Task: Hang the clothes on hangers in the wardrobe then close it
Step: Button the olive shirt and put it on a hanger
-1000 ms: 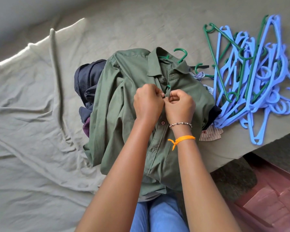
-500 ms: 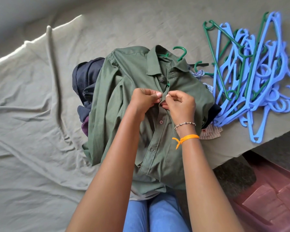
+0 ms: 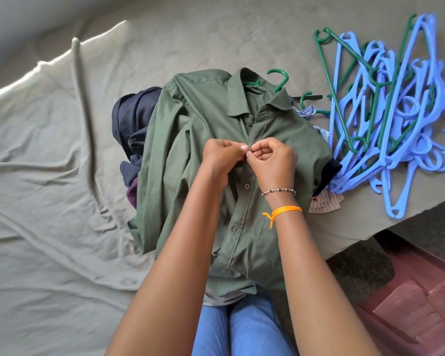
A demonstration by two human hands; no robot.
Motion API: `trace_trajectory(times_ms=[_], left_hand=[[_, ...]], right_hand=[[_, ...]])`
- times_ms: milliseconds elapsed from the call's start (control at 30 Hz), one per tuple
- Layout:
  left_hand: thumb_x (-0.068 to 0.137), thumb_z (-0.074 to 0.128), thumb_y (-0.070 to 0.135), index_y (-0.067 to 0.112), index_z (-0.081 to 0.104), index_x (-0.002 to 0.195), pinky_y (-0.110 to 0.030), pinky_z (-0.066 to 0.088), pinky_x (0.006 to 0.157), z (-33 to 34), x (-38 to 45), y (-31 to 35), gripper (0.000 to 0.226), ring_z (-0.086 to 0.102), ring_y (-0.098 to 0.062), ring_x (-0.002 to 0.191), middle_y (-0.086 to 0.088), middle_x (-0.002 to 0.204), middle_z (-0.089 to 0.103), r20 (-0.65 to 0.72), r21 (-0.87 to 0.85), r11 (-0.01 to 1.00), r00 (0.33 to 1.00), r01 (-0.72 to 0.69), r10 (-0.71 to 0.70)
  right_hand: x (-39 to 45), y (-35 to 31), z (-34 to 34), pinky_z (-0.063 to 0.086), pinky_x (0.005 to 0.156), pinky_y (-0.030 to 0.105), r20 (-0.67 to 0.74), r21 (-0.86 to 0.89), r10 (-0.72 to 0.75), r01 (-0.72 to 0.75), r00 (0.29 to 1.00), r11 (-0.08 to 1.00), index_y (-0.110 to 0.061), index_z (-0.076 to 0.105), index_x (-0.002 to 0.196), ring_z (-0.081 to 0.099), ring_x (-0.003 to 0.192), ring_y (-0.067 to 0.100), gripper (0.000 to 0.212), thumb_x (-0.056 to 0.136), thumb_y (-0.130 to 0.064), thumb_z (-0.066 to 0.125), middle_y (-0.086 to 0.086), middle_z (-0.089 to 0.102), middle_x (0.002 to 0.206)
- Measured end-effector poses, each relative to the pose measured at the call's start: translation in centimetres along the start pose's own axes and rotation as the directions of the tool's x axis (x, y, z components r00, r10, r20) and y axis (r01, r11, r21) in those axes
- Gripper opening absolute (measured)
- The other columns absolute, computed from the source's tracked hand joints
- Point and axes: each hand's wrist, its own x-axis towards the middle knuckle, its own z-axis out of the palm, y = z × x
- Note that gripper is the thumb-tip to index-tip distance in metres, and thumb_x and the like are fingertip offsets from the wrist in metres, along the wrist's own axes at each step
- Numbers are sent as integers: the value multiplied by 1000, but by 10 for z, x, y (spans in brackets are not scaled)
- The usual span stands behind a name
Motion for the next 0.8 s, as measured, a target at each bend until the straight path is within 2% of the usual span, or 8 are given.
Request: trace_trajectory(times_ms=[67,233,300,367,467,567,667,800], left_hand=[[87,62,0,13,60,66,-11,43,49,5,1,-1,25,50,-4,46,2,50,57,-54,45,999,999,1,1],[90,60,10,17,61,67,-31,46,69,10,4,-8,24,53,-18,67,-3,66,60,-73,165,985,995,-56,69],[90,60,10,18,61,67,-33,46,72,10,3,-11,24,53,-18,70,-1,66,60,-58,192,977,992,-96,109],[88,63,10,21,62,67,-34,50,79,9,4,-13,24,58,-17,71,1,66,63,-61,213,967,986,-139,155],[83,68,12,23,65,64,-44,54,88,6,6,-15,22,67,-19,74,2,64,68,-85,213,966,982,-149,170],[85,66,16,19,66,68,-38,53,87,8,1,-11,17,68,-23,84,-1,73,71,-112,320,936,975,-148,192],[90,60,18,12,70,91,-31,46,83,13,-5,-8,12,62,-27,99,-10,95,71,-104,510,838,954,-192,281],[92,55,13,7,69,94,-32,45,81,17,-8,-7,15,61,-30,101,-12,96,71,-99,540,801,925,-260,367]], right_hand=[[-1,1,-2,44,55,10,10,25,16,-17,1000,1000,-9,64,73,51,47,-4,12,71,0,73,-4,55,57],[-1,1,-7,45,56,7,-3,106,85,-84,996,991,-9,65,74,55,49,-6,13,72,-2,75,-6,59,60],[-2,1,-7,50,59,13,-19,54,81,-80,996,995,-8,67,75,56,50,-2,9,72,-5,76,-1,61,61],[-4,2,-6,54,65,27,-54,-22,38,-39,998,999,-8,68,73,60,55,8,7,72,-8,75,2,64,62],[-6,4,-4,53,68,38,-85,-88,-24,17,996,996,-9,67,69,66,64,22,6,72,-10,73,6,69,66],[-6,8,-5,53,66,42,-67,-54,-23,20,997,998,-11,65,66,66,63,22,9,72,-12,72,5,68,64],[-2,10,-7,55,66,43,-1,-22,20,-20,1000,1000,-10,65,67,67,60,19,9,74,-11,71,5,68,62],[2,7,-11,56,66,40,-11,-13,9,-9,1000,1000,-12,66,68,67,60,20,8,75,-9,68,5,67,62]])
